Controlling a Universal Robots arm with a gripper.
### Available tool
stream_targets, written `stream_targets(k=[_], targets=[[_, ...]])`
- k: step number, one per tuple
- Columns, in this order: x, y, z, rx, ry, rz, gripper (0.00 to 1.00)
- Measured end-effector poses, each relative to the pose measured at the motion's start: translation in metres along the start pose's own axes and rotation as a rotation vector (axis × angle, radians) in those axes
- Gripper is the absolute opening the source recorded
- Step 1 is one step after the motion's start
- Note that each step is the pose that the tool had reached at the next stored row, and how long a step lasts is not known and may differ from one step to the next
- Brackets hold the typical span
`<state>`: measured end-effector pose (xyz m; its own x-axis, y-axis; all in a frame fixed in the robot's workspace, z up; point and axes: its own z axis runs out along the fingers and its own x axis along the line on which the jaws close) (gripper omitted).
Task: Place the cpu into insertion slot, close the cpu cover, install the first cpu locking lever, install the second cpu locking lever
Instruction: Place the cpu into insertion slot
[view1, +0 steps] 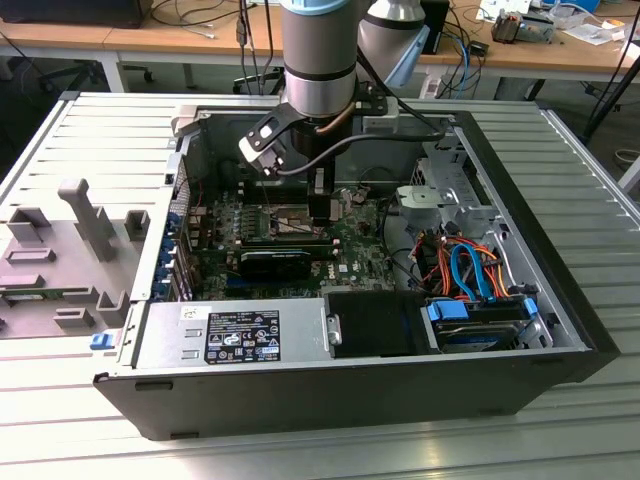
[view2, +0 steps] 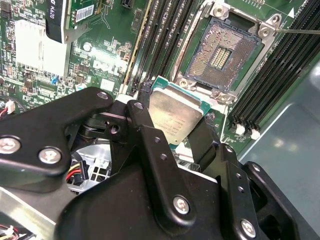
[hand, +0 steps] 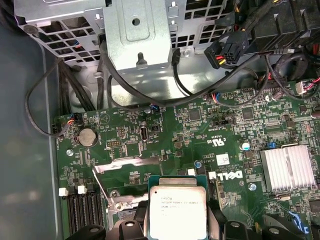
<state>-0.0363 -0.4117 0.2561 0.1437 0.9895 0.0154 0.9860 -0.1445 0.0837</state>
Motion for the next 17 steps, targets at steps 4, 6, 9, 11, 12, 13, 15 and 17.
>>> stream_targets(k=[4, 6, 9, 11, 12, 13, 15, 17], targets=[[0.0, 0.0, 0.0, -0.0001, -0.0005, 0.005, 0.55], [0.0, 0.0, 0.0, -0.0001, -0.0008, 0.009, 0.55], [0.0, 0.0, 0.0, -0.0002, -0.0013, 0.016, 0.55], [0.0, 0.0, 0.0, -0.0003, -0.0016, 0.018, 0.55], [0.0, 0.0, 0.0, -0.0003, -0.0014, 0.016, 0.55], [0.0001, -0.0001, 0.0001, -0.0002, -0.0007, 0.009, 0.55], [0.0, -0.0002, 0.0, 0.0002, 0.0011, -0.015, 0.55], [0.0, -0.0003, 0.0, 0.0005, 0.0032, -0.038, 0.55]])
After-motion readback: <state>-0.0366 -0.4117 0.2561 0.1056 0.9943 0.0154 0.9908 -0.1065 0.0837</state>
